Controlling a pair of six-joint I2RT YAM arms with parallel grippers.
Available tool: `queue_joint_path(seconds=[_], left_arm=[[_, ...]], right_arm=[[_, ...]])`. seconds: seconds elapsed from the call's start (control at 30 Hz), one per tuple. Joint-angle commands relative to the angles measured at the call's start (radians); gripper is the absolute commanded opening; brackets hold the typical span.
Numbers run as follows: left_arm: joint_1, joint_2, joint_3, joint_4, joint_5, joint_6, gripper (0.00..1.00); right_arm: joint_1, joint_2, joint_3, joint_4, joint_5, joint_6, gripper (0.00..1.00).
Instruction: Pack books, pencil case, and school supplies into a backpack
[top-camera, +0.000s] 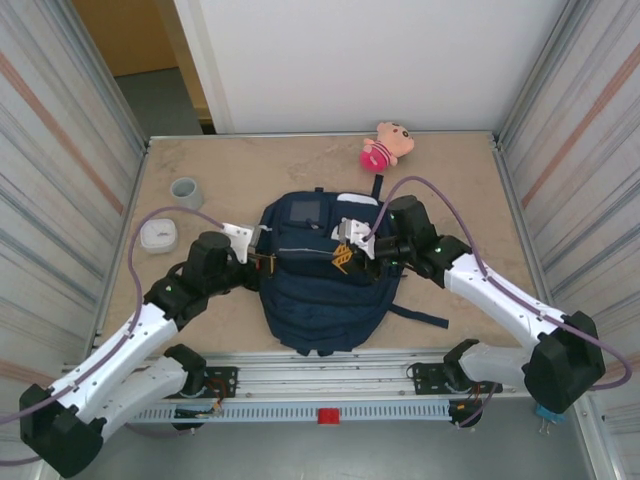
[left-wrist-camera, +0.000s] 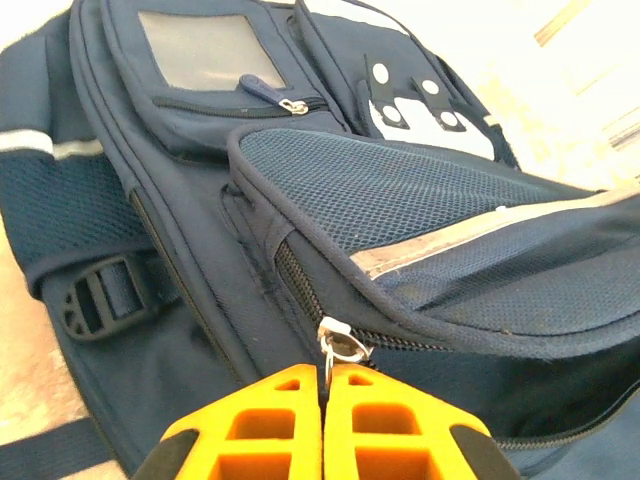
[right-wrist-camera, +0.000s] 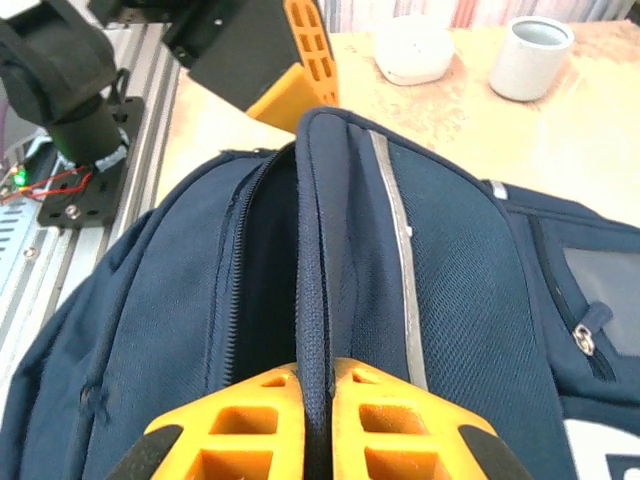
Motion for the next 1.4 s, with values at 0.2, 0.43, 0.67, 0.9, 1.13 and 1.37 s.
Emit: queue_joint_path(seconds=[0.2, 0.43, 0.67, 0.9, 1.13, 1.37], left_arm=[[0.055, -0.058, 0.047, -0.056, -0.132, 0.024, 0.56], [0.019, -0.069, 0.141, -0.162, -0.162, 0.094, 0.75], [-0.084, -0.007, 0.172, -0.127, -0.279, 0.096, 0.79], [-0.109, 0.099, 0.201, -0.109, -0.258, 0.076, 0.82], [-0.118, 0.125, 0.200, -0.082, -0.258, 0.077, 0.82], [-0.118, 0.134, 0.192, -0.071, -0.262, 0.079, 0.83]], right_arm=[[-0.028, 0.114, 0.105, -0.085, -0.154, -0.135, 0.08], [-0.087, 0.105, 0.221, -0.215, -0.091, 0.094, 0.57], [-0.274, 0.094, 0.270, -0.308, 0.206, 0.345, 0.70], [-0.506, 0.294, 0.336, -0.419, 0.331, 0.446, 0.74], [-0.585, 0.493, 0.389, -0.489, 0.479, 0.442, 0.75], [-0.608, 0.598, 0.421, -0.476, 0.533, 0.444, 0.76]])
